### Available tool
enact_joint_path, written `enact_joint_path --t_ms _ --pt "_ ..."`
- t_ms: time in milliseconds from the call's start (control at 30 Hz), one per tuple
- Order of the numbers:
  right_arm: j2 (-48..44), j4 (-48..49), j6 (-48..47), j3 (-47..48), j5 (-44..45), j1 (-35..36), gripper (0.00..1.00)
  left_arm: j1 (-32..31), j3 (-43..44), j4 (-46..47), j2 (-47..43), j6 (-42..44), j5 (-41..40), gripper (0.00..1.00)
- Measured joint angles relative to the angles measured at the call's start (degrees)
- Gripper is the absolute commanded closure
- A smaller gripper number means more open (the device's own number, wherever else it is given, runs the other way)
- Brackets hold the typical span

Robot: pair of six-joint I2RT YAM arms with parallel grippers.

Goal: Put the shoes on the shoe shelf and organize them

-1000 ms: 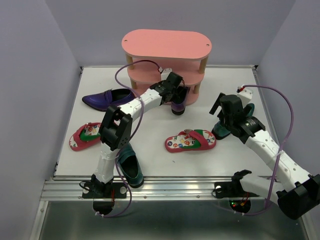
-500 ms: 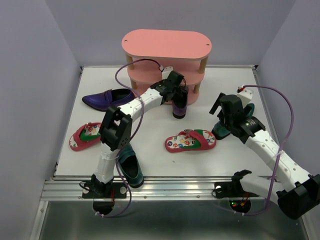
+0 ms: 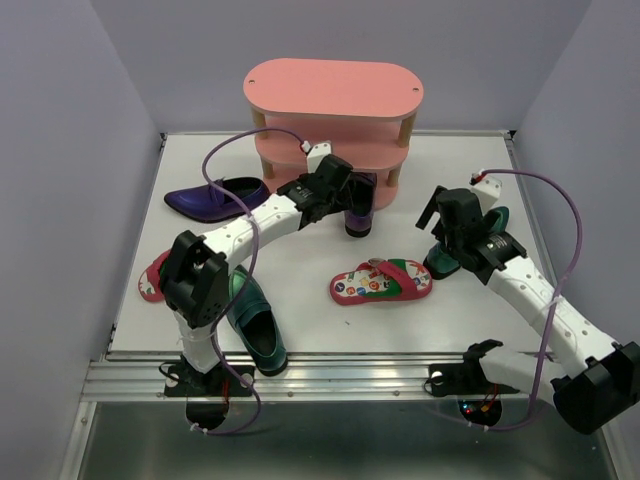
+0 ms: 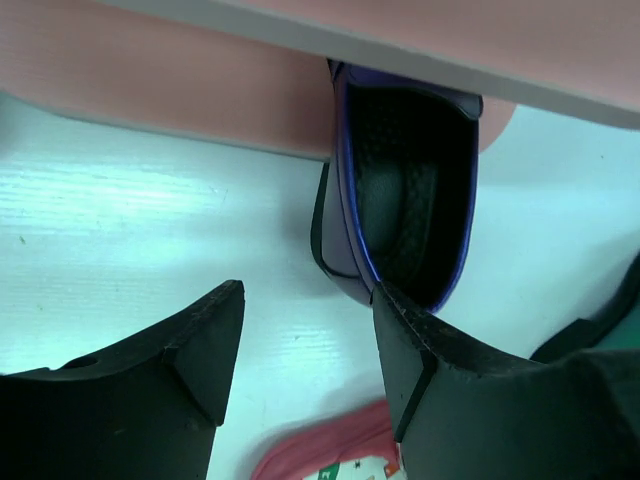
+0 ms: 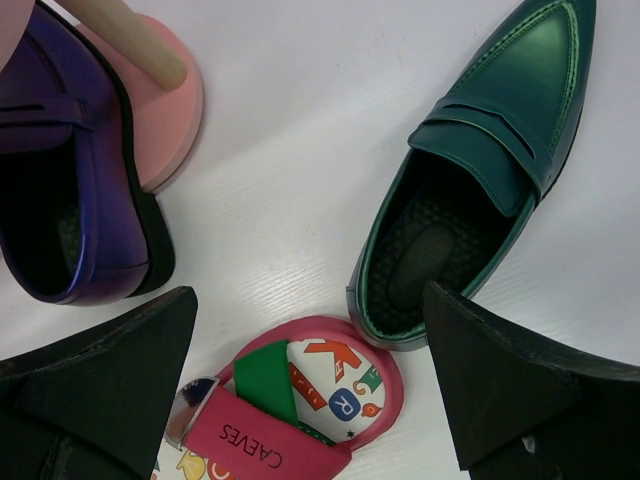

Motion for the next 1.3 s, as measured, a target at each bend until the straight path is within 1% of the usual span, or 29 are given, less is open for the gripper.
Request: enact_joint_path --t_ms 100,133,333,567,733,833,867,933,967,1033,1067,1100,1300 --pt "0.39 0.28 0.0 -0.28 -0.46 0.0 0.0 -0.79 -2.51 0.39 -3.19 0.11 -0.02 0.37" --pt "0.5 0.33 0.0 -0.37 -0.68 0.0 0.0 -1.09 -3.48 0.46 -4.26 0.09 0.04 0.4" --pt "0.83 0.9 0.0 -0.52 -1.53 0.0 0.0 -1.66 -5.16 1.01 -4.85 -1.31 1.42 0.42" --pt "0.7 1.31 0.0 -1.42 -1.84 0.0 0.0 -1.75 -5.05 3.54 -3.28 -4.44 2.62 0.42" --pt "-0.52 1.36 -0.02 -1.62 -1.92 0.0 0.0 -1.73 -2.73 4.22 1.92 -6.36 2.62 0.44" --pt "-1.73 1.36 -0.04 -2.21 -1.88 0.0 0.0 -1.75 -0.94 4.28 5.33 -7.13 2.64 0.57" --pt "-1.92 1.33 -0.02 -2.4 -1.88 0.0 0.0 -1.79 -0.09 4.17 6.51 -7.37 2.6 0.68" --pt "-2.29 1.33 -0.04 -2.78 -1.88 0.0 0.0 -1.79 1.66 3.93 8.02 -7.54 2.64 0.76" --pt "-2.58 1.29 -0.11 -3.06 -1.88 0.0 0.0 -1.86 2.78 3.26 8.59 -7.69 2.54 0.84" --pt "-2.82 1.2 -0.37 -3.19 -1.88 0.0 0.0 -1.86 3.26 2.6 8.76 -7.91 2.01 0.92" --pt "-2.84 1.22 -0.5 -3.19 -1.84 0.0 0.0 -1.86 3.41 2.08 8.76 -7.96 1.68 0.99" --pt "-2.84 1.2 -0.61 -3.19 -1.84 0.0 0.0 -1.86 3.58 1.53 8.76 -7.91 1.51 1.0" --pt "-2.54 1.2 -0.68 -3.19 -1.86 0.0 0.0 -1.75 6.54 -2.56 9.57 -7.82 -0.04 1.0"
